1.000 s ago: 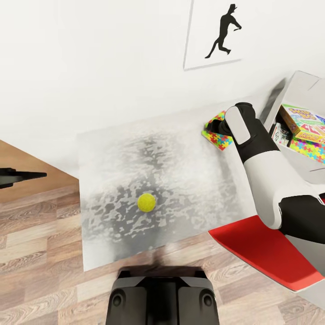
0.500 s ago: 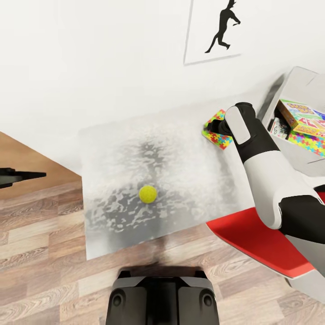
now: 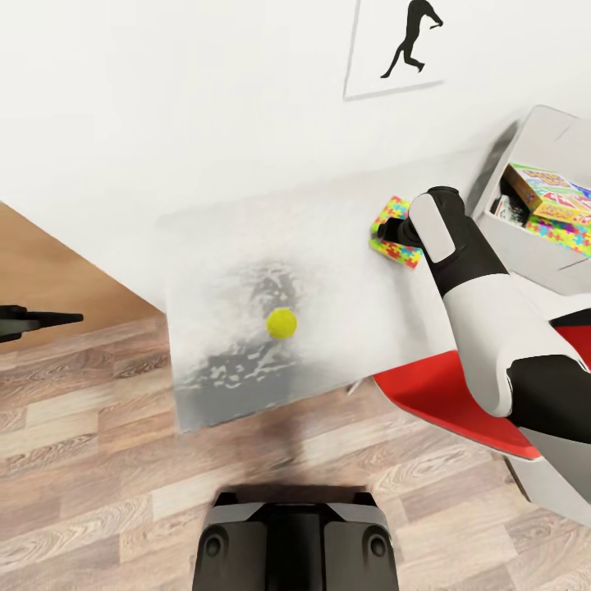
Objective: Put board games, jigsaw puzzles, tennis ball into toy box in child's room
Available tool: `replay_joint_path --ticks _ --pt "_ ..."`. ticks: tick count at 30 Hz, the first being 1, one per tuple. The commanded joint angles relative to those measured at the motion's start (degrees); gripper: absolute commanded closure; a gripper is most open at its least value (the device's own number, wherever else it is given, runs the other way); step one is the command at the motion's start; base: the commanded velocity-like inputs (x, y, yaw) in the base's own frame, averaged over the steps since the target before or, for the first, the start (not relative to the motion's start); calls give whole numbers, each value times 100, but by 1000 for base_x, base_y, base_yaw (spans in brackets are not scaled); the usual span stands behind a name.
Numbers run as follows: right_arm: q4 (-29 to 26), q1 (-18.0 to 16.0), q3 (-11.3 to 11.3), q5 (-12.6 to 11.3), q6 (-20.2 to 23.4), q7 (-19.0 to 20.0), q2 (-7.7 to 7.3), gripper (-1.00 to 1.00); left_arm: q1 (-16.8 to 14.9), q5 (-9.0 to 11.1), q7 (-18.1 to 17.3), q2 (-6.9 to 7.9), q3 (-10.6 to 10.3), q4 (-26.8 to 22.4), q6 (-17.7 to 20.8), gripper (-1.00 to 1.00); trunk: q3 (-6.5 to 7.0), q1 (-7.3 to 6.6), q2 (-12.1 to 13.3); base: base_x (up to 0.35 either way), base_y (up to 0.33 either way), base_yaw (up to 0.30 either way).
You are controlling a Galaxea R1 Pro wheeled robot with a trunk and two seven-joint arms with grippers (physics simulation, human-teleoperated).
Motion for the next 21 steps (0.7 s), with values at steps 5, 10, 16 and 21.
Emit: replay_joint_path --ticks 5,10,16,21 --pt "469 -2 21 -183 -18 -46 -2 -100 -5 1 -21 3 -6 1 61 -100 -8 2 -7 -253 138 0" --pt "469 -2 15 -182 -18 -46 -2 -100 -5 2 -21 -2 -6 1 61 -100 -8 2 -7 -264 182 0" --pt "469 -2 21 -183 -18 -45 -2 -100 -5 7 -21 3 -6 1 61 -100 -8 2 -7 -265 190 0" --pt "469 -2 14 -181 -18 -46 -2 -100 -5 8 -21 -1 -3 1 61 -100 -8 2 -7 -265 192 0"
